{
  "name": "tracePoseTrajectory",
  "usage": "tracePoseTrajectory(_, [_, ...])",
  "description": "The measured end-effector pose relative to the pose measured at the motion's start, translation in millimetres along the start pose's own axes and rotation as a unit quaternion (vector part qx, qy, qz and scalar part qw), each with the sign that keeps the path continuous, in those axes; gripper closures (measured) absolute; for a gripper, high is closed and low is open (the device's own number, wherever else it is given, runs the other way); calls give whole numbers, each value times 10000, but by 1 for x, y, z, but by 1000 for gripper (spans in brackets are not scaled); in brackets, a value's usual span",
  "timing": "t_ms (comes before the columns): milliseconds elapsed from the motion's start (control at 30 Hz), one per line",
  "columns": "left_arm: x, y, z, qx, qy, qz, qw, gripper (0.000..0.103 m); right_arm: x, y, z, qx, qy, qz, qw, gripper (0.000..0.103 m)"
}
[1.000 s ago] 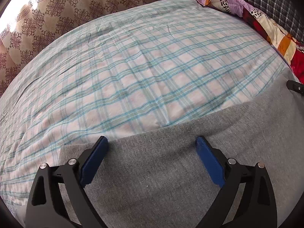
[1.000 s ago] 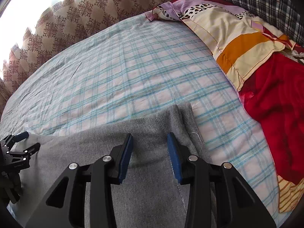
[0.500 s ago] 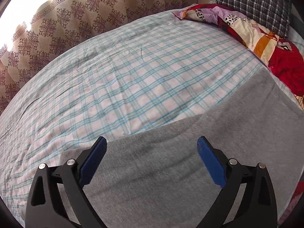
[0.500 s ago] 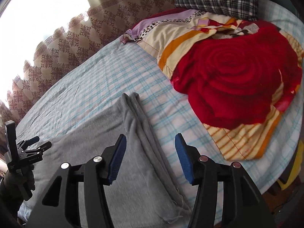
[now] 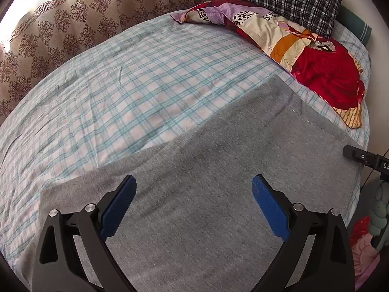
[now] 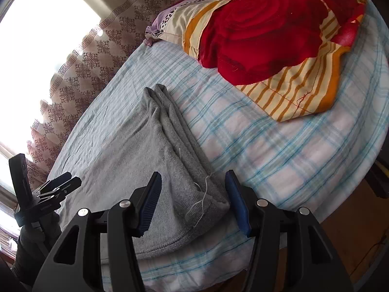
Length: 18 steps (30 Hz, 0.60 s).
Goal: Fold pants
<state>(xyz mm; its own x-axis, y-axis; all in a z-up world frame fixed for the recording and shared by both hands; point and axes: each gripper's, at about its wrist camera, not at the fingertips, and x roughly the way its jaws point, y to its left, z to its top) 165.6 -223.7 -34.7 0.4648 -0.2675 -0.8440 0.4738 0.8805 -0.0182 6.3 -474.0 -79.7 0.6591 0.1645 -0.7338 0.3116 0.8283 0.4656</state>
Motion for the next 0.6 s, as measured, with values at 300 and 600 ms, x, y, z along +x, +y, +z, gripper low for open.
tracePoseTrajectory(300, [4,-22,5,181,39,-134,9997,6,1,4,-4,29,-269,301,9992,58])
tracePoseTrajectory(600, [-1,-25,15,-56,129,-458,9988,6,-23,66,-10,-1233,-728,-321,9892,75])
